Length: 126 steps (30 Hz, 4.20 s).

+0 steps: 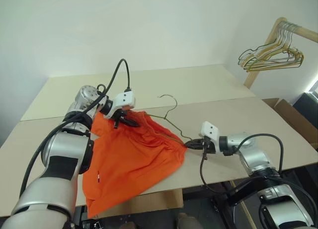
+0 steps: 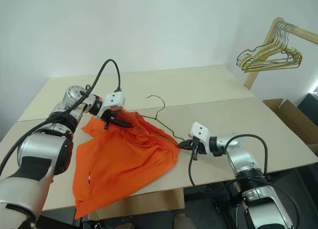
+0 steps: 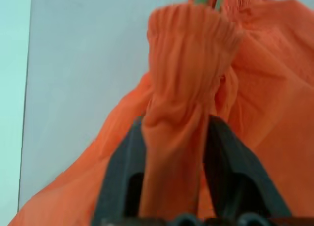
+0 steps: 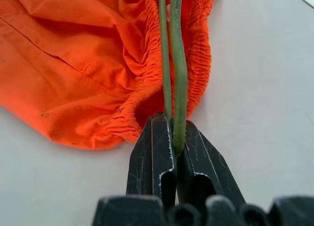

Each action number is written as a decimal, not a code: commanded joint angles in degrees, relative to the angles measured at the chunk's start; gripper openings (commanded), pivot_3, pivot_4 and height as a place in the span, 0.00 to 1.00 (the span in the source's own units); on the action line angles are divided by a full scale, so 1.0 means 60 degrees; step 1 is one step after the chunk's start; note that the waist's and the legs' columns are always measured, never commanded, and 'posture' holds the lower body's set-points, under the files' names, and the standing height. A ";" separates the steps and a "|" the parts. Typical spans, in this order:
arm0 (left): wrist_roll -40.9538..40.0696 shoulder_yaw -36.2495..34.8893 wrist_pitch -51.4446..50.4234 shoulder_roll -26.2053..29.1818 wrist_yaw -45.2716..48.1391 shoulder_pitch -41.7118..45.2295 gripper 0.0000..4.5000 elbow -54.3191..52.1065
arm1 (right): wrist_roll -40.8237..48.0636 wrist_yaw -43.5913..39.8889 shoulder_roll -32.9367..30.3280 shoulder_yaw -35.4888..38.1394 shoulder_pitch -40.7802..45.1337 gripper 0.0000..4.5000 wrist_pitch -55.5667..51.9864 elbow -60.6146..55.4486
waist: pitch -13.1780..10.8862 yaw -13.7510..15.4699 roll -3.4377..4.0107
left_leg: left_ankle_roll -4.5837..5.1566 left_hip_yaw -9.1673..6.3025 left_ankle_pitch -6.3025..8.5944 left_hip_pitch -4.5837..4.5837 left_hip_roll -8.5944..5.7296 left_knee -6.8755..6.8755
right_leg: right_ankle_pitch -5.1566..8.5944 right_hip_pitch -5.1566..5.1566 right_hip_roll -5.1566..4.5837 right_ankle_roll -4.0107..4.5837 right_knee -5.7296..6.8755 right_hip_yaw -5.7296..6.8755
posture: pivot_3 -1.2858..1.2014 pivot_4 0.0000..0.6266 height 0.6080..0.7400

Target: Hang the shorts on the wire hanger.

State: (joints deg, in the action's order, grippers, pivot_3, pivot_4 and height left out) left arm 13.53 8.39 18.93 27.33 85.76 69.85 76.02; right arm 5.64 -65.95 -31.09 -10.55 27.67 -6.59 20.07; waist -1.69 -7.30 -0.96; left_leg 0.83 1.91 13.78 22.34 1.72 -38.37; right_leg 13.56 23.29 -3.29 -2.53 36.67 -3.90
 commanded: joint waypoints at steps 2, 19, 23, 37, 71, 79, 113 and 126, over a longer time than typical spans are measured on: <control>-0.0307 -0.0268 0.0009 0.0020 0.0092 0.0345 0.55 -0.0177 | 0.0107 -0.0103 -0.0003 0.0037 0.0004 0.00 0.0305 -0.0227 | 0.0000 0.0010 0.0000 | 0.0000 -0.0001 0.0000 -0.0001 0.0000 0.0000 | 0.0000 -0.0001 0.0000 0.0000 -0.0001 0.0000 | 0.48 0.00 1.00; -0.0351 -0.0286 -0.0075 0.0127 0.0867 0.0372 0.00 -0.0168 | 0.0088 -0.0098 -0.0036 0.0012 -0.0018 0.00 0.0267 -0.0267 | 0.0000 -0.0008 0.0000 | 0.0000 -0.0001 0.0000 -0.0002 0.0000 0.0000 | 0.0001 -0.0001 0.0001 0.0000 0.0000 0.0000 | 0.48 0.00 1.00; -0.0372 -0.0281 -0.0076 0.0107 0.0831 0.0348 0.00 -0.0165 | 0.0075 -0.0092 -0.0045 -0.0003 -0.0031 0.00 0.0278 -0.0265 | 0.0000 -0.0007 0.0000 | 0.0000 -0.0001 0.0000 -0.0001 0.0000 0.0000 | 0.0001 -0.0001 0.0000 0.0000 -0.0001 0.0000 | 0.48 0.00 1.00; -0.0367 -0.0282 0.0146 0.0092 0.0481 0.0438 0.00 -0.0221 | 0.0133 -0.0260 -0.0238 0.0124 -0.0184 0.40 0.0645 -0.0508 | 0.0000 -0.0002 0.0000 | 0.0000 -0.0001 0.0000 -0.0001 -0.0001 -0.0001 | 0.0001 -0.0001 0.0000 0.0000 -0.0001 0.0000 | 0.48 0.00 1.00; -0.0744 -0.0804 0.0599 0.0549 0.0490 0.1568 0.00 -0.0288 | 0.3459 0.3697 0.1902 0.1943 -0.2613 0.97 -0.4786 -0.3662 | -0.0002 -0.0178 -0.0003 | 0.0001 -0.0018 0.0002 -0.0003 0.0001 -0.0005 | 0.0052 -0.0002 0.0002 -0.0076 0.0024 -0.0003 | 0.48 0.00 1.00; -0.0762 -0.0891 0.0604 0.0544 0.0441 0.1576 0.00 -0.0288 | 0.3163 0.3788 0.2383 0.1454 -0.2191 0.97 -0.4587 -0.2863 | -0.0002 -0.0166 -0.0004 | 0.0001 -0.0024 0.0001 -0.0003 -0.0002 -0.0009 | 0.0047 -0.0003 -0.0001 -0.0068 0.0025 0.0000 | 0.48 0.00 1.00; -0.2342 -0.0824 0.0175 0.1468 0.1124 0.0962 0.00 -0.0812 | 0.3662 0.3236 0.1187 0.2497 -0.0942 0.01 -0.5111 -0.1682 | -0.0003 -0.0257 -0.0004 | 0.0001 -0.0054 0.0002 -0.0001 0.0000 -0.0008 | 0.0023 -0.0002 -0.0001 -0.0028 0.0027 0.0007 | 0.48 0.00 1.00; -0.5444 0.1561 -0.0757 0.2904 0.1124 0.0091 0.00 -0.2654 | 0.3032 0.1840 -0.0320 0.2191 0.0976 0.01 -0.4453 0.1222 | -0.0006 -0.0218 -0.0007 | 0.0002 -0.0057 0.0002 -0.0005 0.0001 -0.0008 | 0.0016 -0.0002 0.0000 -0.0016 0.0027 0.0000 | 0.49 0.00 1.00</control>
State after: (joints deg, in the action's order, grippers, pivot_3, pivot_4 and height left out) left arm -15.82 17.98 15.36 40.69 92.29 69.53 61.68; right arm 26.53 -55.36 -30.23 1.36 33.59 -34.42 24.20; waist -1.73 -8.60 -1.00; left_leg 0.85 1.58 13.79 22.30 1.74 -38.41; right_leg 13.66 23.28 -3.29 -2.63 36.85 -3.91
